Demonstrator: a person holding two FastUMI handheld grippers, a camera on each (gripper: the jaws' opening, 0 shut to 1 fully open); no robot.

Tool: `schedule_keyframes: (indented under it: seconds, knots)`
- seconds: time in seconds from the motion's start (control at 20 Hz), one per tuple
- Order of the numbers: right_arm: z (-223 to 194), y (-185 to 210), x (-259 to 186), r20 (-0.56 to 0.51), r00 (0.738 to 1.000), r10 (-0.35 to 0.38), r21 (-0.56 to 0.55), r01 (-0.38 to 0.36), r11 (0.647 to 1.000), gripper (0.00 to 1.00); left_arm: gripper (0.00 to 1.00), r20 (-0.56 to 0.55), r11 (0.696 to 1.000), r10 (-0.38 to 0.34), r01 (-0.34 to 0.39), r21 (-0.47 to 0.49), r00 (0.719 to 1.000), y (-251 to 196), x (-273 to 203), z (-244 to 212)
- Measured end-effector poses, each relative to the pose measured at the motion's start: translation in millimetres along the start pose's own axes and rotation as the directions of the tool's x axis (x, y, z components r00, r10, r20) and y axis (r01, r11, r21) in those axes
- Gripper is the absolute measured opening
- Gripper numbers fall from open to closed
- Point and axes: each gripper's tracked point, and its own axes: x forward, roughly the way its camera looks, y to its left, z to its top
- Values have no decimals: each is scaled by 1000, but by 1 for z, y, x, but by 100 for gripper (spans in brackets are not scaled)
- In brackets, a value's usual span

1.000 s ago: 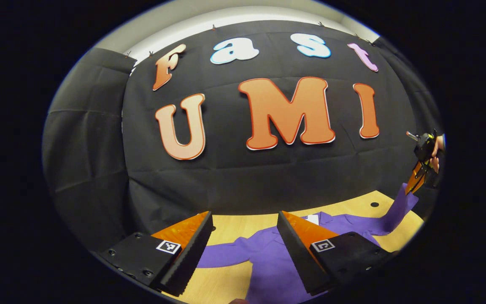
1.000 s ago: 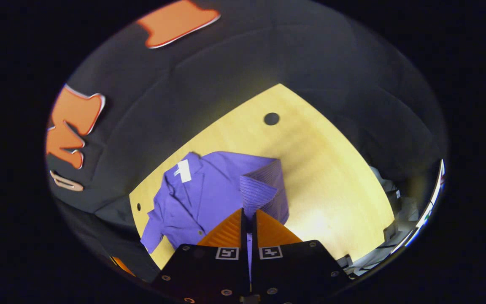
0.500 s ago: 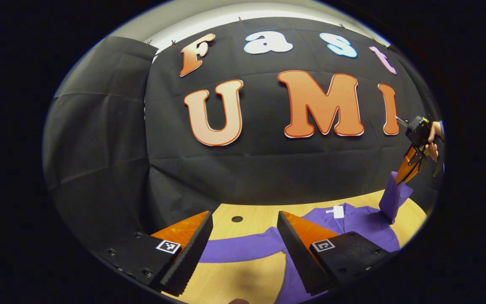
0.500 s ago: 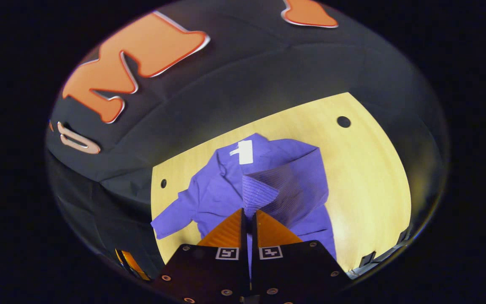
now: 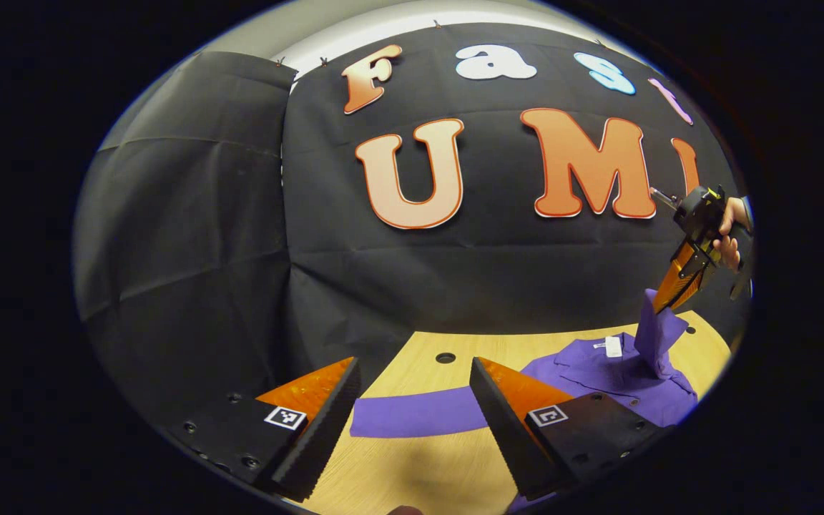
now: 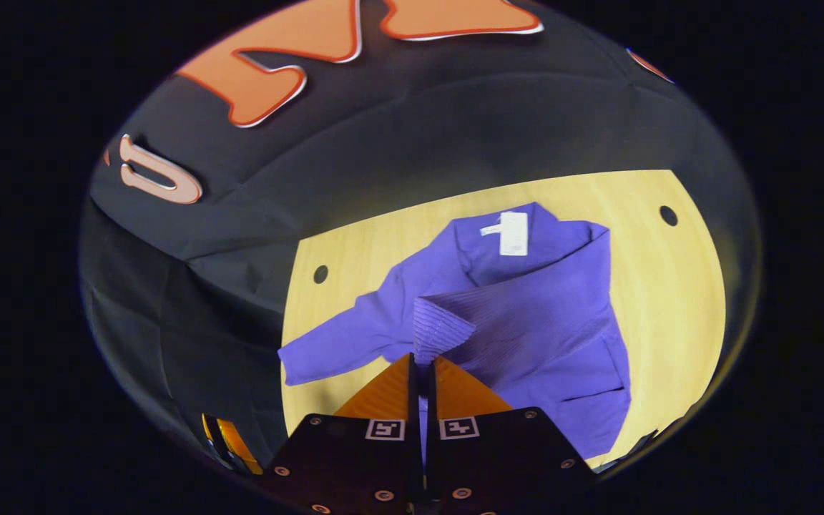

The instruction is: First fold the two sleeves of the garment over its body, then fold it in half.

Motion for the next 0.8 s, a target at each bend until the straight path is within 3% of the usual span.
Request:
schedule_keyframes:
  seconds: [0.05,0.15,0.25,0.3,0.35,0.5,0.55,0.6,0.8]
  knots:
    - [1,7,1,4,1000,18,-2,-18,1000,3,96,1,1000,8,-8,2,1000,4,2,1]
    - [6,22,-2,12,997,81,16,-81,997,6,96,-5,1000,16,-16,-2,1000,8,10,2]
    - [13,30,-10,56,990,127,7,-128,992,21,96,-5,1000,23,-23,-2,1000,9,19,5]
    - [16,29,-13,84,987,136,-4,-136,991,48,96,-7,1000,25,-25,3,1000,11,23,6]
    - [20,27,-19,105,985,137,-18,-136,991,45,96,-5,1000,27,-27,6,1000,12,28,8]
    - [23,9,-41,174,980,99,-71,-88,994,67,96,-34,1000,10,-10,4,999,9,47,8]
    - [23,5,-49,198,976,95,-81,-80,993,60,96,-57,1000,8,-8,1,998,9,57,5]
    - [23,1,-58,220,971,95,-83,-79,993,80,96,-89,1000,2,-3,-1,996,11,67,0]
    - [28,-22,-91,335,940,67,-80,-42,996,93,96,-244,999,-41,42,-1,969,11,106,-19]
